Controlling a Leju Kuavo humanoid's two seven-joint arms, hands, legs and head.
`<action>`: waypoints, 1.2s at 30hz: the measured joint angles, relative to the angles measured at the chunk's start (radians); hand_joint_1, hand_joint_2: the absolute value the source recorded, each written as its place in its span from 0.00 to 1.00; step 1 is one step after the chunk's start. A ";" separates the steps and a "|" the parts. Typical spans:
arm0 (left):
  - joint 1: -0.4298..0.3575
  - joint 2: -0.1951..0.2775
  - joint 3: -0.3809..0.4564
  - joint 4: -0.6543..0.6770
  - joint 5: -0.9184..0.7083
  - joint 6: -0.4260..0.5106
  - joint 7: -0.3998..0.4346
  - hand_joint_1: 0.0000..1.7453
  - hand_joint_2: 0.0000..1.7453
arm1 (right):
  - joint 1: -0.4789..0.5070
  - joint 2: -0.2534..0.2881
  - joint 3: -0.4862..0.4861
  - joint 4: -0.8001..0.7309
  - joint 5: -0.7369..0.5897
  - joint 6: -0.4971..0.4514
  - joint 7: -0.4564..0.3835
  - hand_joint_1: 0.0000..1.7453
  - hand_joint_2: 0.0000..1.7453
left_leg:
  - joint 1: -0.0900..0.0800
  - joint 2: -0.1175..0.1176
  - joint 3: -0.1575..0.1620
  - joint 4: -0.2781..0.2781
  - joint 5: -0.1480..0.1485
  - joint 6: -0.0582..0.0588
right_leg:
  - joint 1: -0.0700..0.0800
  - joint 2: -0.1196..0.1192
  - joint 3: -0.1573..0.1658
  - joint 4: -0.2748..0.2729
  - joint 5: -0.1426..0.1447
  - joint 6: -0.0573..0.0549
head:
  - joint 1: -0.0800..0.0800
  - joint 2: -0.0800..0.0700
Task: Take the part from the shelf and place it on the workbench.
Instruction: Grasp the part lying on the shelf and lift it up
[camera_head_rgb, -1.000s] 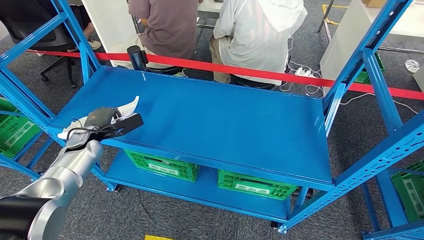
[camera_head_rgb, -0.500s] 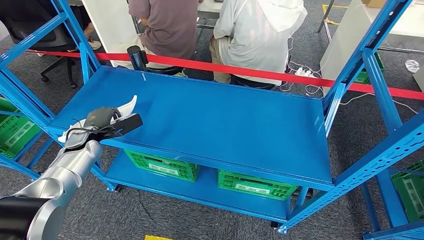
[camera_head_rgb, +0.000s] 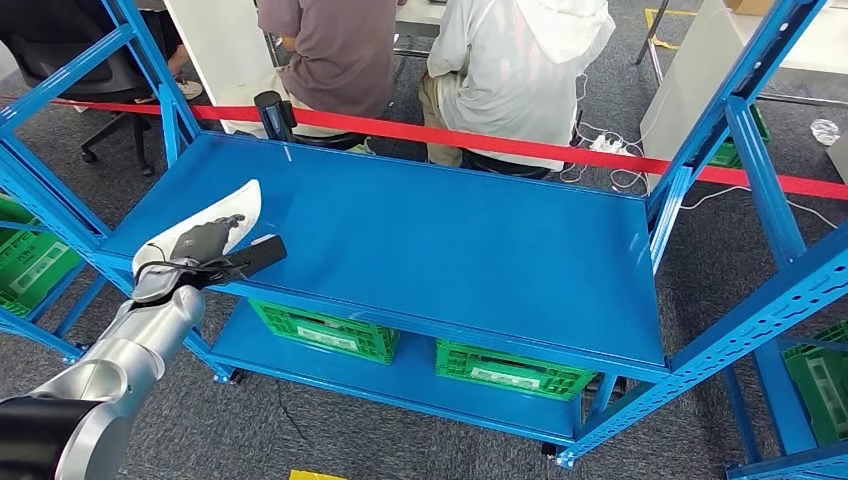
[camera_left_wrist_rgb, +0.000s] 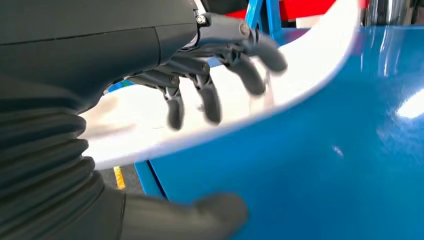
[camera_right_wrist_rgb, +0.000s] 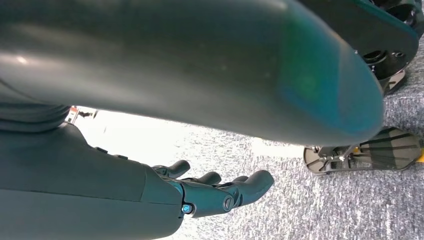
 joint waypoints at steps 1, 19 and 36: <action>0.000 0.000 0.000 0.000 0.000 -0.003 0.002 0.00 0.00 | 0.000 0.000 0.000 0.000 0.000 0.000 0.000 0.00 0.00 | 0.000 0.000 0.000 0.000 0.000 0.000 | 0.000 0.000 0.000 0.000 0.000 0.000 | 0.000 0.000; -0.001 -0.003 0.000 0.002 -0.026 -0.033 0.034 0.00 0.00 | 0.000 0.000 0.000 0.000 -0.003 -0.003 0.002 0.00 0.00 | 0.000 0.000 0.000 0.000 0.000 0.000 | 0.000 0.000 0.000 0.000 0.000 0.000 | 0.000 0.000; -0.006 0.002 -0.009 0.002 -0.077 -0.018 0.134 0.00 0.00 | -0.001 0.000 0.000 0.000 -0.003 -0.012 0.010 0.00 0.00 | 0.000 0.000 0.000 0.000 0.000 0.000 | 0.000 0.000 0.000 0.000 0.000 0.000 | 0.000 0.000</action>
